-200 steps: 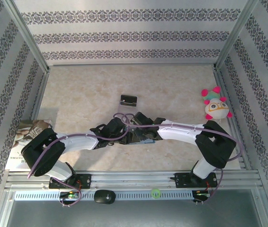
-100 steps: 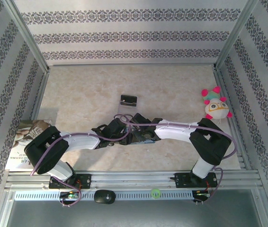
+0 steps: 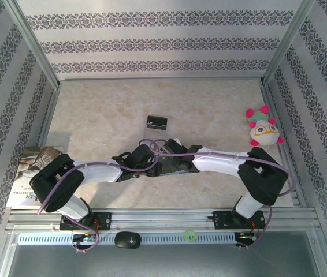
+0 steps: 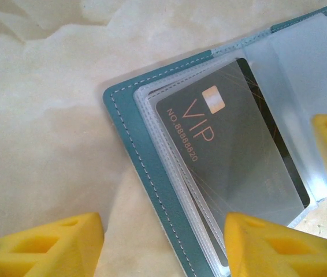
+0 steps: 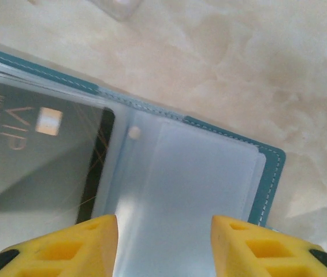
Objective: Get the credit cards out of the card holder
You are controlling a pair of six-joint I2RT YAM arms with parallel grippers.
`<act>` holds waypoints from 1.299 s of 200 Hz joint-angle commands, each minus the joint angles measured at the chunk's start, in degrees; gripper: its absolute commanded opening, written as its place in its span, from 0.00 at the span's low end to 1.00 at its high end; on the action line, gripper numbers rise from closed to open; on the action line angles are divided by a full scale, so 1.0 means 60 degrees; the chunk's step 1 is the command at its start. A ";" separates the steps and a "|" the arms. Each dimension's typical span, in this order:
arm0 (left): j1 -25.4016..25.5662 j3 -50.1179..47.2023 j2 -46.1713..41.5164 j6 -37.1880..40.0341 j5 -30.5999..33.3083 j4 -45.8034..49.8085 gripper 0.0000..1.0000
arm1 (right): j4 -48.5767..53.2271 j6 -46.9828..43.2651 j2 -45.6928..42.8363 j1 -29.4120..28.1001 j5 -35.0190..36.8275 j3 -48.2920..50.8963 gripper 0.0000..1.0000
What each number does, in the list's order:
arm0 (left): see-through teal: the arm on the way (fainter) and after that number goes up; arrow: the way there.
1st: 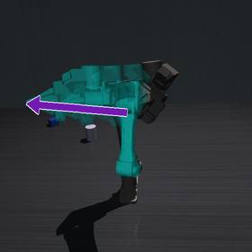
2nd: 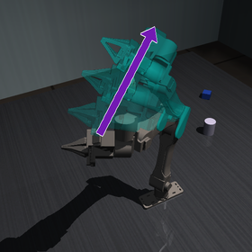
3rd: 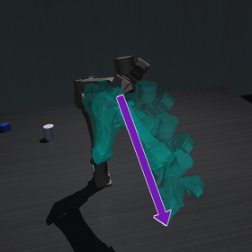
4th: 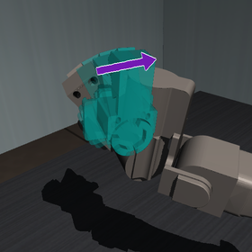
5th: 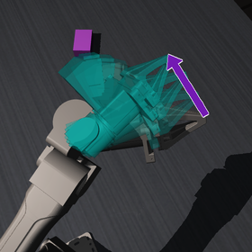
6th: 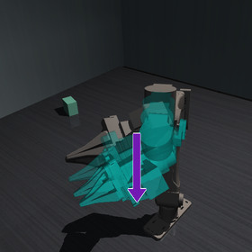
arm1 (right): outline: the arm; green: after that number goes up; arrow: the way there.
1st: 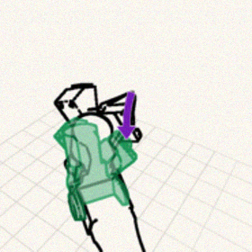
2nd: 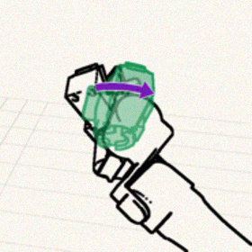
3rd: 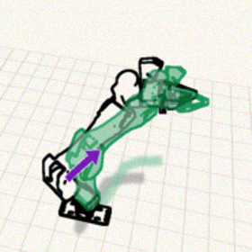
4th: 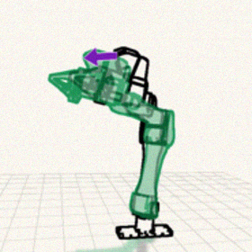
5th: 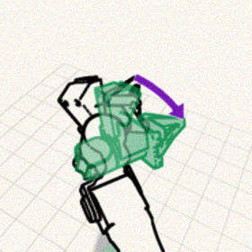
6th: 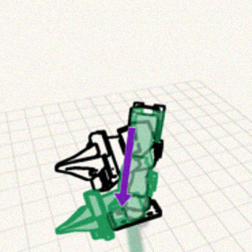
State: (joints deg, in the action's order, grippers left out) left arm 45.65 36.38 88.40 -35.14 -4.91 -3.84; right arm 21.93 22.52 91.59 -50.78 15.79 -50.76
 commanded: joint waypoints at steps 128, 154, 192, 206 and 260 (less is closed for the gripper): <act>-0.0135 -0.0128 0.0150 -0.0149 0.0054 0.0024 0.59 | -0.0066 0.1227 0.0616 0.0012 0.0586 0.0547 0.43; -0.0167 -0.0110 0.0122 -0.0149 0.0034 0.0072 0.59 | 0.0031 0.1610 0.0628 0.0012 0.0823 0.0595 0.42; -0.0192 0.0004 -0.0220 -0.0080 0.0048 0.0205 0.59 | -0.0051 0.1598 0.0020 -0.0063 0.0920 0.0565 0.45; -0.0192 0.0073 -0.0366 -0.0007 0.0109 0.0261 0.59 | -0.0250 0.1437 -0.0435 -0.0063 0.0826 0.0637 0.46; -0.0053 0.0713 -0.0159 0.0359 0.0423 0.0193 0.61 | -0.1289 0.1107 -0.1488 0.0824 -0.2076 0.0977 0.29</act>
State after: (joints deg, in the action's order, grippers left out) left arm 45.28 37.17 86.74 -34.83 -4.16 -3.33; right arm 17.15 29.98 83.29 -49.25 14.09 -45.95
